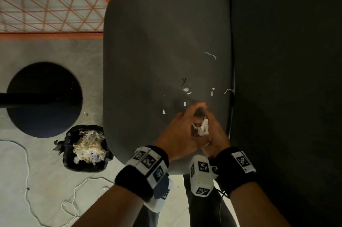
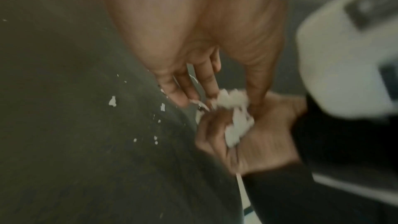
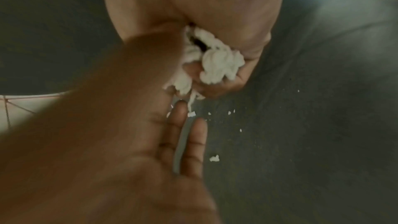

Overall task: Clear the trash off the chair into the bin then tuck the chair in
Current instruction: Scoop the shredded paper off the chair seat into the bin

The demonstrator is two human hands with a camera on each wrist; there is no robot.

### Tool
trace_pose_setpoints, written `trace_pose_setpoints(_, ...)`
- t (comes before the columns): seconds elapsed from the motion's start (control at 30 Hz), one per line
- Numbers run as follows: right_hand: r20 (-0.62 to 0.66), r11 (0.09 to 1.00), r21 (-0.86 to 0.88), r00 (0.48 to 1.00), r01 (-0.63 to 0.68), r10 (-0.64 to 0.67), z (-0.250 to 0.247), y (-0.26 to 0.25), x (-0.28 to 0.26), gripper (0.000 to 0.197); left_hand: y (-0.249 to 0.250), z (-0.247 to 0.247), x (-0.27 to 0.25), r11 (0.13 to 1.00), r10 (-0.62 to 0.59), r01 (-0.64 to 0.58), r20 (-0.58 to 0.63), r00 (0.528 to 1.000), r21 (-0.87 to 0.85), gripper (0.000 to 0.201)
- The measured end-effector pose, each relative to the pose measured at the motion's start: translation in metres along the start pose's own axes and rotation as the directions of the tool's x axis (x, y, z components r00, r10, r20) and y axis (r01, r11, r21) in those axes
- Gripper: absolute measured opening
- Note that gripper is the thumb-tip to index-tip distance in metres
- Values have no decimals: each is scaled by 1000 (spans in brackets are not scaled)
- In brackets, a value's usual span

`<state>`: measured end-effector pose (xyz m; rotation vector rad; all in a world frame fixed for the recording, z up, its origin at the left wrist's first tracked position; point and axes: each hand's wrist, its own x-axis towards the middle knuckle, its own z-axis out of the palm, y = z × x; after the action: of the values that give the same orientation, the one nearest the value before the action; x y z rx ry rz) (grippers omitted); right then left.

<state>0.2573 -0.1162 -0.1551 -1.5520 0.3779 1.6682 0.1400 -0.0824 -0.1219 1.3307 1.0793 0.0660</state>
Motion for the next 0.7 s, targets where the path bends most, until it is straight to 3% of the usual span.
trace_pose_setpoints(0.07, -86, 996, -76, 995, 47, -54, -4, -5, 4, 34, 2, -9, 14, 994, 14, -26, -104, 994, -110, 60)
trace_pose_setpoints(0.1, -133, 990, -123, 987, 71, -87, -5, -8, 5, 30, 3, -14, 26, 997, 19, -32, -200, 980, -63, 48)
trace_pose_setpoints(0.2, -256, 943, -294, 938, 156, -235, -8, -19, 16, 31, -1, -28, 70, 943, 28, 105, -389, 921, 315, 27)
trace_pose_setpoints(0.3, -294, 831, -500, 855, 243, -427, -12, -29, 35, 22, -6, -31, 103, 844, -9, 187, -335, 942, 502, 30)
trace_pose_setpoints(0.4, -313, 744, -616, 785, 261, -534, -8, -41, 51, 15, -10, -28, 115, 740, 3, 203, -306, 952, 641, 27)
trace_pose_setpoints(0.47, -332, 716, -664, 773, 216, -541, -4, -47, 55, 23, -11, -27, 113, 727, 26, 178, -285, 958, 663, 21)
trace_pose_setpoints(0.53, -338, 687, -709, 777, 161, -531, 1, -51, 57, 28, -13, -30, 108, 770, 50, 153, -298, 953, 619, 15)
trace_pose_setpoints(0.7, -283, 488, -870, 748, 63, -600, 12, -52, 59, 20, -9, -46, 103, 881, 3, 210, -447, 895, 424, 15)
